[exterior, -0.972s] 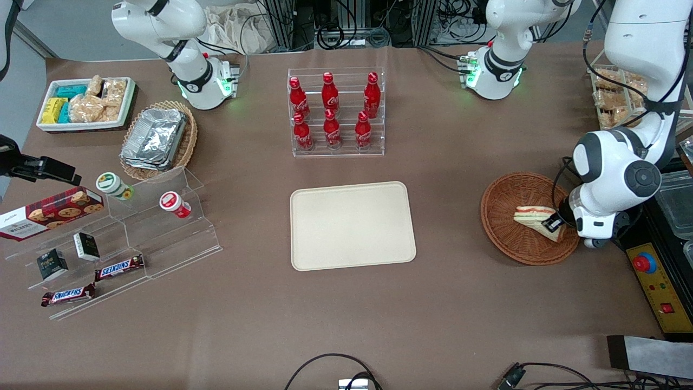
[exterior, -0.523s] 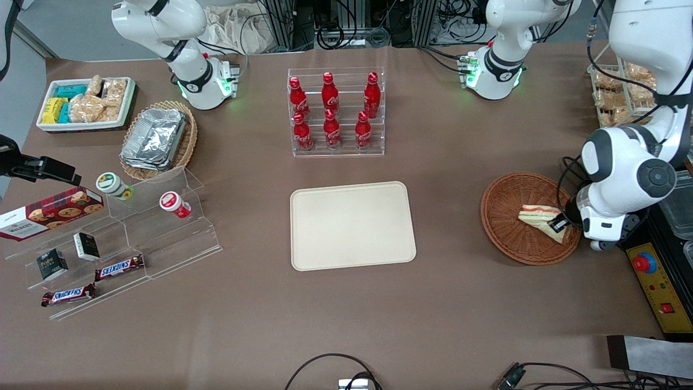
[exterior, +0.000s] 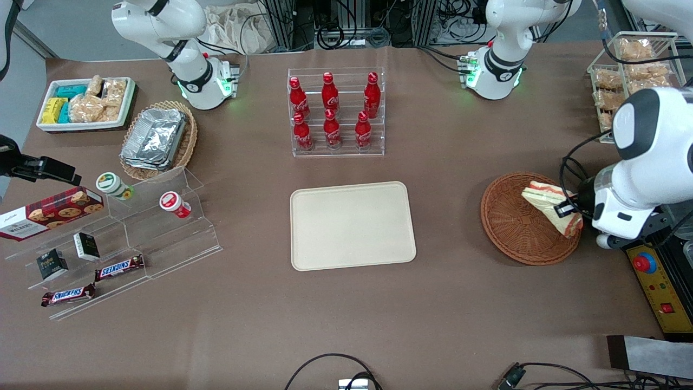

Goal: Place sandwich from basket to tray
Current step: 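Close the left gripper on the sandwich and lift it, then carry the held sandwich over to the cream tray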

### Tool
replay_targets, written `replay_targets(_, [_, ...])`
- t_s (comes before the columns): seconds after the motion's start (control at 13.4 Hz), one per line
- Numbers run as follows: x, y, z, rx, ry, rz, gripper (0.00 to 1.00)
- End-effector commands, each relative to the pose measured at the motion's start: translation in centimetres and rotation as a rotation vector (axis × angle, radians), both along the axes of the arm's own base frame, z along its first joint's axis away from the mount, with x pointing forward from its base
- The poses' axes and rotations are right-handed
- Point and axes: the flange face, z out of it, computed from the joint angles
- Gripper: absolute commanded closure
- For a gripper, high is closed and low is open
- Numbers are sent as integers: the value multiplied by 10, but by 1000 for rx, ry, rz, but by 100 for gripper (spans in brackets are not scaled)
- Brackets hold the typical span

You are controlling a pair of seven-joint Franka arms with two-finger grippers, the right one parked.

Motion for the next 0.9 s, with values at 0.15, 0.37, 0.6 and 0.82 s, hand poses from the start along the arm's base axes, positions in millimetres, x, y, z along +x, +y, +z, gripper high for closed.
replay_targets(0.15, [-6, -136, -4, 1, 50, -219, 100])
replay_targets(0.37, [-22, -224, -56, 5, 97, -288, 100])
replay_targets(0.6, [-30, -302, -111, -24, 98, -363, 100])
replay_targets(0.82, [-39, -350, -176, -59, 71, -419, 100])
